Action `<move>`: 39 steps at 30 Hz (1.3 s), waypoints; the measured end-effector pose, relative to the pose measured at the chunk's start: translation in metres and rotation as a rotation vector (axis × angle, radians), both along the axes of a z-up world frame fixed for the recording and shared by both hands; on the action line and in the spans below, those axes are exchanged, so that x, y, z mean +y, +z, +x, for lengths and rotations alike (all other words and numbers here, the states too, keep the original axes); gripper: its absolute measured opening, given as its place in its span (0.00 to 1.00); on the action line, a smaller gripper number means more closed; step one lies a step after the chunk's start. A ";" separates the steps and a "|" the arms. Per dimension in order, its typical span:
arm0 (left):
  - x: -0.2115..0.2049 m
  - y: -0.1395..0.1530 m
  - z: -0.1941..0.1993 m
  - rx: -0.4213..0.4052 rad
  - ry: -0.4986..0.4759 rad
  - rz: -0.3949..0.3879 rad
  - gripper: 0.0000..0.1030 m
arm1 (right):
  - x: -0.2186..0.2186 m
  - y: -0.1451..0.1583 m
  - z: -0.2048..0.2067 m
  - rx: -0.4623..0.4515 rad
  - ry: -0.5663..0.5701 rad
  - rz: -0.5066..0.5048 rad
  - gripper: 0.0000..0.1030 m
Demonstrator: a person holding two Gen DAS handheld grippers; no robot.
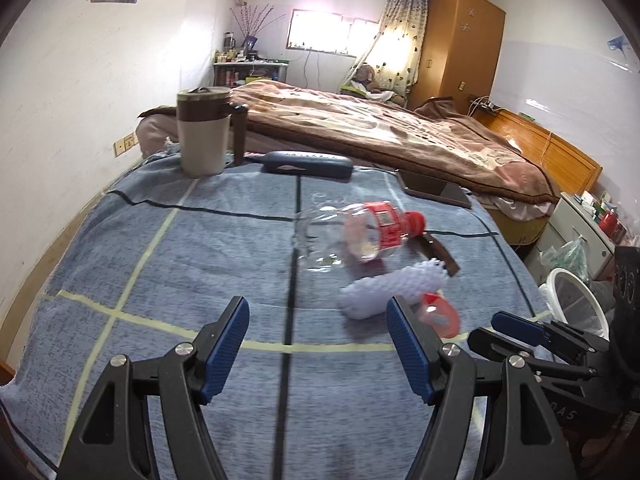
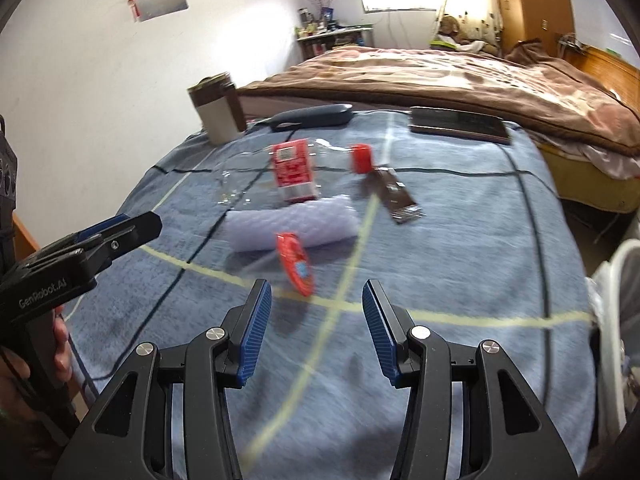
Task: Collect trash
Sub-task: 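Grasp the clear red-striped cup with the right tool while the left tool grasps the white foam sleeve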
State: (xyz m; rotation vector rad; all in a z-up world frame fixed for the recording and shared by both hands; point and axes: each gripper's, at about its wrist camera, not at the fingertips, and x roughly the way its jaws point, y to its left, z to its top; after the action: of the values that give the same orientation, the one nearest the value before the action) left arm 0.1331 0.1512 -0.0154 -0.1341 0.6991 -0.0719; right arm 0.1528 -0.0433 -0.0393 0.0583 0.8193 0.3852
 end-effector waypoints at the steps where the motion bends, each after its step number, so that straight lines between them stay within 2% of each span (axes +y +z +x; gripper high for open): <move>1: 0.003 -0.001 0.001 0.002 0.004 -0.002 0.71 | 0.005 -0.001 0.003 0.008 0.003 -0.001 0.48; 7: 0.014 -0.001 0.003 0.005 0.018 -0.013 0.71 | 0.025 -0.009 0.015 0.040 0.010 0.028 0.49; 8: 0.015 -0.001 0.003 0.003 0.016 -0.015 0.71 | 0.028 -0.010 0.016 0.040 0.007 0.029 0.51; 9: 0.016 -0.001 0.004 0.004 0.015 -0.017 0.71 | 0.030 -0.010 0.018 0.043 0.005 0.029 0.59; 11: 0.016 -0.001 0.005 0.004 0.013 -0.017 0.71 | 0.034 -0.012 0.022 0.053 0.007 0.032 0.62; 19: 0.015 -0.003 0.009 0.012 0.009 -0.023 0.71 | 0.043 -0.024 0.032 0.107 -0.008 -0.039 0.62; 23: 0.011 -0.003 0.012 0.015 -0.003 -0.019 0.71 | 0.041 -0.022 0.032 0.093 -0.022 -0.076 0.62; 26: 0.007 -0.004 0.015 0.019 -0.011 -0.015 0.71 | 0.037 -0.023 0.032 0.096 -0.027 -0.069 0.62; 28: 0.004 -0.004 0.017 0.023 -0.017 -0.011 0.71 | 0.035 -0.022 0.031 0.089 -0.024 -0.073 0.57; 29: 0.002 -0.005 0.019 0.027 -0.021 -0.009 0.71 | 0.034 -0.021 0.030 0.082 -0.025 -0.075 0.51; 39: -0.029 -0.007 0.041 0.061 -0.123 0.015 0.71 | -0.008 -0.016 0.024 0.086 -0.109 0.003 0.51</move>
State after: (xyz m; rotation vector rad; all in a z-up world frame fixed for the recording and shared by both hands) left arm 0.1738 0.1224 -0.0226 -0.0794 0.7684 -0.1812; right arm 0.1768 -0.0509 -0.0550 0.1221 0.8960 0.2828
